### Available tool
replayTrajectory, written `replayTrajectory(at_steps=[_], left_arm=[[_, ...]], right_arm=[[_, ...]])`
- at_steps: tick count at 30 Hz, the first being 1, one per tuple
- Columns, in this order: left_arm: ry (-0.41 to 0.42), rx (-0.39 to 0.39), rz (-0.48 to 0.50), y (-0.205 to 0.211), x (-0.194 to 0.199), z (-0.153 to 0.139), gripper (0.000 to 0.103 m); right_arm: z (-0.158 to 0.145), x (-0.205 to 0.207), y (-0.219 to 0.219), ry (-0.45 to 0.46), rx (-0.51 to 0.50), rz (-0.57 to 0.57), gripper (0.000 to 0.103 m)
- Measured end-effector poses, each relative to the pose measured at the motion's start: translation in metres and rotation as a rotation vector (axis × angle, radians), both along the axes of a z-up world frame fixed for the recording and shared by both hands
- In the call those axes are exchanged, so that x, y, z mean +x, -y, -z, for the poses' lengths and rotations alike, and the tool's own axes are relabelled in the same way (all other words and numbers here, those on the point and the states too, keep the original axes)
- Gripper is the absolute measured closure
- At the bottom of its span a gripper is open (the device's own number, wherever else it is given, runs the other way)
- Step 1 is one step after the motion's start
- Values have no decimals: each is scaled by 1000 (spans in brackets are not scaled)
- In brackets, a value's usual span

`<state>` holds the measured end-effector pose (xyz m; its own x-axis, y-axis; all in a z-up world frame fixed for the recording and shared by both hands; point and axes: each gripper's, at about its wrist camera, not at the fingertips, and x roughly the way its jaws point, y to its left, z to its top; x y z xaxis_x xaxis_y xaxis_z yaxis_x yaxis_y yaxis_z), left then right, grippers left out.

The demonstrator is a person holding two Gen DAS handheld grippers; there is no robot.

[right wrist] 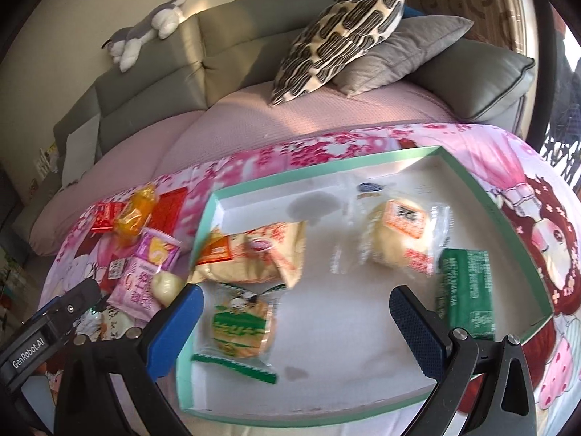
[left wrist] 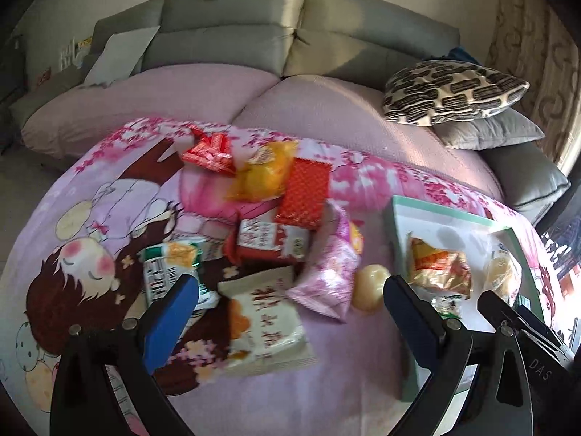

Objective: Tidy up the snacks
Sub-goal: 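Withdraw both tools from the tray toward the remaining snack pile, then grasp the green-and-white cracker pack with the left tool while the right tool grasps the white pastry bag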

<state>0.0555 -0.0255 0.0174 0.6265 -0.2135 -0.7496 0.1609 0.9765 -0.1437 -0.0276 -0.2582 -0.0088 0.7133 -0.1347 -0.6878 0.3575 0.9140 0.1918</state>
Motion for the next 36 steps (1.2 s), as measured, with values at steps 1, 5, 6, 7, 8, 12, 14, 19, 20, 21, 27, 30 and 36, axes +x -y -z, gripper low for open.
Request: replayTrajectory(at_steps=[1,5,6,7,8,12,14,19,20,21,27,30,36], left_arm=[[-3,1,-13,-5,1,0,1],[17,-20,-68,-28,3,-6,1],[27,-20,-82,-34,3,-8,1],[34,-20,-94,-40,4,-10,1],[39,-21,-105,-46,5,-12,1],[52,-39,-182,-76,8,-17,2],[49,-45,-214,-90,10,-18,2],[23,-54,-265,-113,15,-14,1],[7,-50,-263,-115,18,-12,1],[-1,-44,-258,-115,18,-11,2],[-73,4,-205,-107,29,5,2],[-105,30,-171,-101,37,15,2],[-171,35,-122,-95,52,34,2]], right_arm=[[0,2,-3,-2,3,-6,0],[-3,6,-20,33,-18,-24,0],[-4,7,-24,44,-15,-35,0],[-6,8,-30,57,-15,-50,0],[-7,10,-34,64,-16,-62,0],[-8,18,-59,87,-17,-125,0],[-7,22,-69,95,-8,-149,0],[-2,33,-91,93,21,-212,0],[-1,34,-97,88,26,-225,0],[1,36,-103,86,32,-244,0],[14,47,-142,18,-2,-349,0],[23,53,-155,-22,-21,-377,2],[41,64,-171,-76,-51,-411,12]])
